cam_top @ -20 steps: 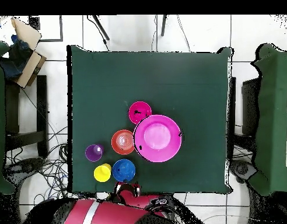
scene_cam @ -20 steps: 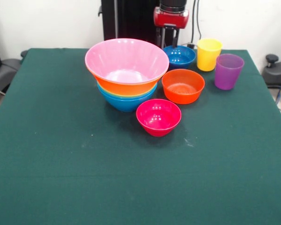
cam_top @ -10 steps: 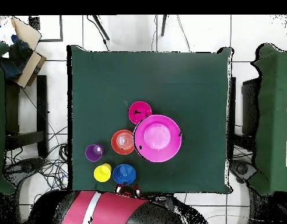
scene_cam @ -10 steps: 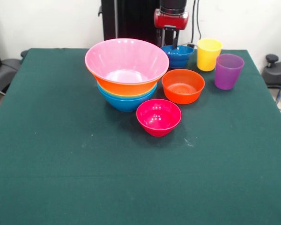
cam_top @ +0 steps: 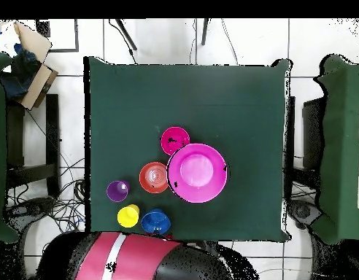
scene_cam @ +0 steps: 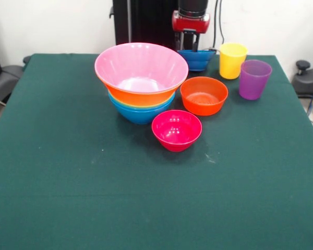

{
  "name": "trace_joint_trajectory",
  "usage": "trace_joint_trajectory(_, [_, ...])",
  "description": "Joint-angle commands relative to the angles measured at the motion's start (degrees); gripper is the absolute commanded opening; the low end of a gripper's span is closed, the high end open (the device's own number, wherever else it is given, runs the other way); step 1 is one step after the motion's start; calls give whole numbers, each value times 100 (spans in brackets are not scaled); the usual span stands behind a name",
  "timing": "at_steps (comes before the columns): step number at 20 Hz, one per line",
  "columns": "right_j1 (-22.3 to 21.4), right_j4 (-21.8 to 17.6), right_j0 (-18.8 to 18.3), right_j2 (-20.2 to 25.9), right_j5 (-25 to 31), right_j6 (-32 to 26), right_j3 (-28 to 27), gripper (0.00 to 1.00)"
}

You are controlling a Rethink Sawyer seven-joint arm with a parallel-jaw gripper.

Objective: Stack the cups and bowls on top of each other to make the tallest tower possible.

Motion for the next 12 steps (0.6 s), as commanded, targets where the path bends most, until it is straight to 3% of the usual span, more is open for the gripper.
trace_joint_trajectory(1, [-57, 534, 221, 464, -187, 1136, -451, 100])
trace_joint_trajectory(12, [-1091, 1067, 446, 595, 553, 1141, -251, 100])
